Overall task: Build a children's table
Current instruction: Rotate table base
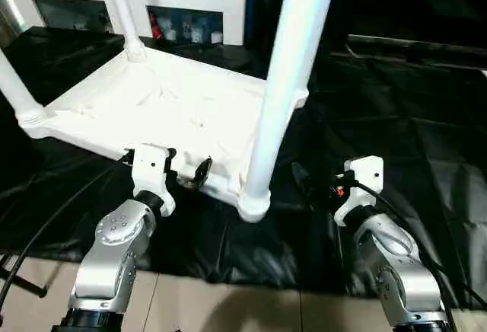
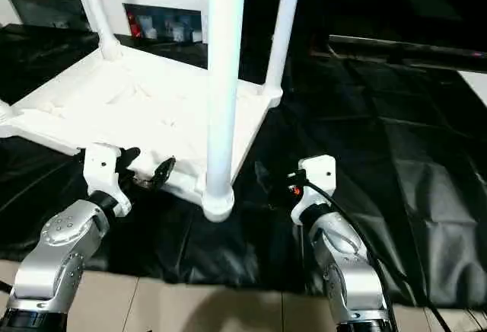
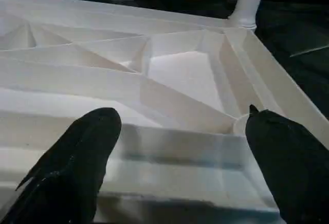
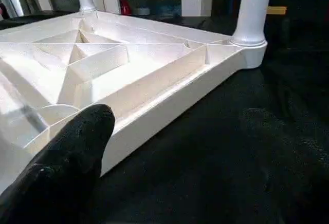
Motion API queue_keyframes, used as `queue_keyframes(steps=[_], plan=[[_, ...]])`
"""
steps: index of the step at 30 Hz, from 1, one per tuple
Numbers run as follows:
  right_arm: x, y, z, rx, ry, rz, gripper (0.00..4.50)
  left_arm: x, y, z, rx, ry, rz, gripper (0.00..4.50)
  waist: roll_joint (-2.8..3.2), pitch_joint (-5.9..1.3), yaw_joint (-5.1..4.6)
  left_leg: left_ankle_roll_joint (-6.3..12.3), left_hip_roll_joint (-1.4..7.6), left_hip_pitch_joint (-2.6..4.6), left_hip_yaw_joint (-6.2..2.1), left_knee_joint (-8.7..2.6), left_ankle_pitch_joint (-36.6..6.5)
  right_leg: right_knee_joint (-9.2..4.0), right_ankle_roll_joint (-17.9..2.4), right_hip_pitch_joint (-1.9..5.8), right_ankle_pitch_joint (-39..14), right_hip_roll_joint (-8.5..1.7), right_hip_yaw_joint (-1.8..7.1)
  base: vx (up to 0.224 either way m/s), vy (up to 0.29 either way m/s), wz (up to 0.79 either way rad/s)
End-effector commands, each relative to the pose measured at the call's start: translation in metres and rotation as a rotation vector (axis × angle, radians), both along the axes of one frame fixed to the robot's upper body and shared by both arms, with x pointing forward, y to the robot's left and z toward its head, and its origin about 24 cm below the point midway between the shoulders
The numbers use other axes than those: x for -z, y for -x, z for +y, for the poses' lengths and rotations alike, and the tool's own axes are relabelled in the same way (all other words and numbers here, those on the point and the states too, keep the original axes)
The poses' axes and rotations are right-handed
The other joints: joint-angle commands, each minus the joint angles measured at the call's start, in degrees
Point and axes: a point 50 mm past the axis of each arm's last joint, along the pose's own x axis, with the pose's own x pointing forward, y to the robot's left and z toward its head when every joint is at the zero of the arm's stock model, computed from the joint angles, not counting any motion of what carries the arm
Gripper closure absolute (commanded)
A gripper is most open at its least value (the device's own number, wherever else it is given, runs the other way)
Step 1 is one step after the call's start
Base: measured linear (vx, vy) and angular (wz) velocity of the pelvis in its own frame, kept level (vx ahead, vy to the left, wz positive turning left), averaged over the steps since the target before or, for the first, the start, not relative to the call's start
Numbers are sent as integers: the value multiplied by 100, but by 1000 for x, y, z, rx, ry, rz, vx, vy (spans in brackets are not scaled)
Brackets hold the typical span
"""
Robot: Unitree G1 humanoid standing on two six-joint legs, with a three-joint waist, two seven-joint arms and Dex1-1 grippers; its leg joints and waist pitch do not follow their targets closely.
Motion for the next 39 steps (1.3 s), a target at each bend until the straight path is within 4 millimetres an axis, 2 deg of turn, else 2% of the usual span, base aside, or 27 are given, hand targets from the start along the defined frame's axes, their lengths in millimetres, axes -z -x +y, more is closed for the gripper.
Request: queue_keyframes(steps=[1, 4, 6, 8, 11, 17, 18, 19, 20, 21, 22, 23, 24, 25, 26, 27, 28, 29, 30, 32, 33, 34, 35, 36, 37, 38, 39], plan=[[3, 1, 0, -7, 10, 17, 4, -1, 3, 3, -10, -6, -4, 0, 24, -499, 30, 1369, -129, -26, 33, -189, 547, -93, -1533, 469, 1029, 3, 121, 66, -1, 3], [3, 1, 1, -8, 10, 17, 4, -1, 3, 4, -8, -5, -4, 0, 34, -504, -10, 1621, -133, 55, -24, -133, 1008, -18, -1478, 411, 1242, 66, 77, 64, 1, 4], [3, 2, 2, -9, 10, 18, 4, -1, 2, 3, -5, -4, -3, 0, 23, -469, 3, 1651, -150, 19, -7, -110, 889, -40, -1518, 430, 1093, 25, 112, 0, 0, 0], [4, 4, 2, -7, 8, 18, 4, -2, 1, 3, -3, -3, -3, 0, 68, -466, 15, 1570, -131, -15, -14, -119, 759, -64, -1547, 463, 807, -10, 106, 0, 0, 0], [4, 5, 1, -5, 7, 19, 4, -2, 1, 3, -1, -2, -3, 0, 89, -415, -9, 1488, -58, 78, -37, -172, 499, -118, -1588, 403, 315, -30, 71, 0, 0, 0], [3, 7, 5, -51, 129, -25, 4, -3, 0, 2, 10, 5, -3, 0, 121, -355, 4, 884, -25, 83, -20, -272, -269, -279, -1450, 494, -533, -73, 90, 0, 0, 0], [4, 9, 9, -76, 164, -32, 4, -3, 0, 2, 10, 4, -3, 0, 117, -405, 137, 1528, -259, -422, -153, -85, 44, -490, -875, 893, -673, -304, -125, 0, 0, 0], [5, 9, 11, -90, 179, -36, 4, -3, 0, 2, 10, 5, -2, 0, 163, -378, 58, 1803, -251, -387, -274, -32, 205, -588, -685, 861, -1089, -365, -293, 9, 18, 43], [5, 10, 12, -98, 187, -40, 4, -3, 1, 2, 10, 5, -2, 0, 155, -367, 39, 1842, -266, -458, -299, 1, 318, -636, -609, 933, -1198, -361, -343, 10, 15, 64], [5, 10, 12, -98, 187, -40, 4, -3, 1, 2, 10, 5, -2, 0, 234, -363, 42, 1837, -266, -359, -356, -16, 453, -659, -615, 923, -1274, -306, -474, 10, 15, 64], [6, 9, 10, -68, 111, -12, 4, -3, 1, 2, 9, 5, -2, 0, 386, -411, -103, 1585, -25, 237, -402, -129, 348, -430, -840, 581, -1202, -35, -449, 83, 12, 65], [7, 7, 6, -36, 62, 7, 4, -3, 1, 3, 7, 5, -2, 0, 340, -312, -223, 1740, 364, 579, -742, -292, -314, 38, -1096, 166, -1106, 113, -417, 122, -36, 31], [7, 6, 5, -27, 52, 12, 4, -3, 1, 3, 7, 5, -2, 0, 268, -354, -277, 1939, 482, 703, -883, -309, -282, 212, -1023, 25, -857, 79, -340, 122, -36, 31], [7, 6, 4, -24, 60, 11, 4, -3, 2, 3, 6, 5, -1, 0, 215, -337, -259, 2536, 568, 777, -1024, -292, 33, 422, -742, -199, -607, -20, -166, 81, -63, 1], [7, 5, 3, -22, 67, 9, 4, -3, 2, 3, 5, 5, -1, 0, 160, -348, -235, 2731, 552, 810, -998, -225, 256, 412, -684, -289, -408, -109, -60, 59, -52, 5], [6, 5, 3, -24, 72, 5, 4, -3, 2, 3, 5, 5, -1, 0, 107, -305, -201, 2728, 421, 689, -864, -185, 251, 287, -714, -240, -208, -188, 45, 59, -52, 5], [6, 6, 3, -31, 82, 1, 4, -3, 2, 3, 6, 4, 0, 0, -91, -232, 152, 1855, -368, -101, -219, 219, -195, -407, -1030, 570, -573, -478, 593, 41, -23, 18], [6, 6, 3, -32, 80, 3, 4, -3, 2, 3, 6, 4, 0, 0, -127, -280, 174, 1612, -347, -275, -227, 367, -151, -484, -1228, 790, -952, -627, 744, 56, -11, 15], [7, 7, 2, -27, 63, 15, 4, -3, 2, 4, 6, 2, 0, 0, -22, -315, 308, 1240, -287, -450, -291, 447, 134, -493, -1455, 945, -1110, -664, 753, 86, -21, 20], [9, 8, 1, -19, 47, 28, 4, -3, 2, 4, 6, 1, 1, 0, 145, -354, 215, 931, -120, -365, -277, 54, 584, -310, -1455, 824, -451, -200, 327, 81, -38, 0], [9, 9, 0, -15, 45, 28, 4, -3, 2, 4, 7, 1, 1, 0, 345, -499, 8, 330, 478, 877, -510, -167, 528, 306, -984, -87, -217, 187, 177, 60, -36, -12], [8, 10, -1, -4, 50, 23, 4, -3, 2, 4, 7, 0, 1, 0, 304, -405, -104, 708, 912, 1036, -699, -308, 334, 679, -533, -529, -416, 2, 132, 112, -68, -44], [8, 10, -1, -3, 51, 22, 4, -3, 2, 4, 8, 0, 1, 0, 219, -448, -92, 863, 1010, 1080, -685, -311, 415, 749, -394, -618, -329, -105, 138, 91, -69, -65], [8, 11, -2, 3, 51, 21, 4, -3, 2, 4, 10, -1, 3, 0, 126, -428, -73, 1017, 923, 1025, -479, -281, 377, 693, -369, -712, 97, -260, 191, 91, -69, -65], [8, 12, -3, 10, 43, 20, 4, -2, 2, 5, 12, -6, 4, 0, -267, -339, 84, 1051, -20, 54, -51, 20, -318, 105, -543, 84, 763, -290, 457, 25, -75, -55], [7, 12, -4, 15, 37, 19, 4, -2, 1, 5, 14, -9, 5, 0, -173, -346, 269, 1082, -472, -135, 90, 345, -779, -195, -658, 388, 267, -472, 836, 38, -50, -7], [7, 13, -5, 24, 37, 18, 4, -2, 1, 5, 26, -18, 6, 0, -248, -440, 335, 987, -385, -414, -193, 809, -720, -274, -1143, 756, 403, -937, 1203, 84, -72, -5]])
